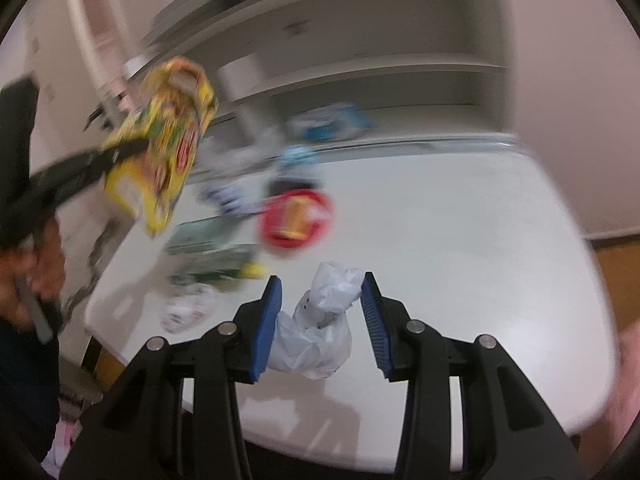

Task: Collect trash
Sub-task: 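Carry both items to the wastebasket and open both tools to drop them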

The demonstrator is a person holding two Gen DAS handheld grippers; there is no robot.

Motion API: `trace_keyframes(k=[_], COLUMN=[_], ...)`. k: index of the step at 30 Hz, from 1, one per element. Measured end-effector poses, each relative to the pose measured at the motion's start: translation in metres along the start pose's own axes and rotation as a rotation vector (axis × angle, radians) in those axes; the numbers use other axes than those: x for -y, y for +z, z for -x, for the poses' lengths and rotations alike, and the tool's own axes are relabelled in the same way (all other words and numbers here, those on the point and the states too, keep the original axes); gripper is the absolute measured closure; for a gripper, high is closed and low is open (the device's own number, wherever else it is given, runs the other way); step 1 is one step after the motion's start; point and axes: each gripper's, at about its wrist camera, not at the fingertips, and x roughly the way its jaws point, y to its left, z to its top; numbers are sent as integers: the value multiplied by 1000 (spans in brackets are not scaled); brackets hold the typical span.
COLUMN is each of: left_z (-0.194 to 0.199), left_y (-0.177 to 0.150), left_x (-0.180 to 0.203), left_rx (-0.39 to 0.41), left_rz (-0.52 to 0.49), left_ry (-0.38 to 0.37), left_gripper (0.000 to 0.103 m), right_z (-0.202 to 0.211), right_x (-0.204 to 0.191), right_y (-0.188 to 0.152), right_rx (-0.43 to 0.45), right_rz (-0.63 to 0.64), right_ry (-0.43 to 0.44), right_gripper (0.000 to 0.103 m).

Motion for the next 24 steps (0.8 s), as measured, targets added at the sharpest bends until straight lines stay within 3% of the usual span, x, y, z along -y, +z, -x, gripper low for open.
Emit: trace_keyframes(k=[6,10,12,17,21,24], left_z=[-11,-25,-34,-88,-150,-193], left_y=[-7,-22,-32,-85,-135,-161], left_x=[155,268,312,419,475,504], left_rx=[-10,-73,-108,-280,-406,-503], left_rz=[-100,-179,-218,-313,-393,-409], left_ry=[-380,-623,-699,-835,-798,-788], left_gripper=[102,102,102,102,102,102], right_z=[91,148,160,152,130,121], right_x=[138,228,258,328,351,356], right_y=[-55,-126,-153,-246,-302,-318], right_rx=[88,111,98,-25,-150,-199], right_rz=[-289,-523,-605,-827,-928,-942], right_ry=[-226,-398,-440,-502,-496,-496], right_gripper=[62,62,62,62,62,62])
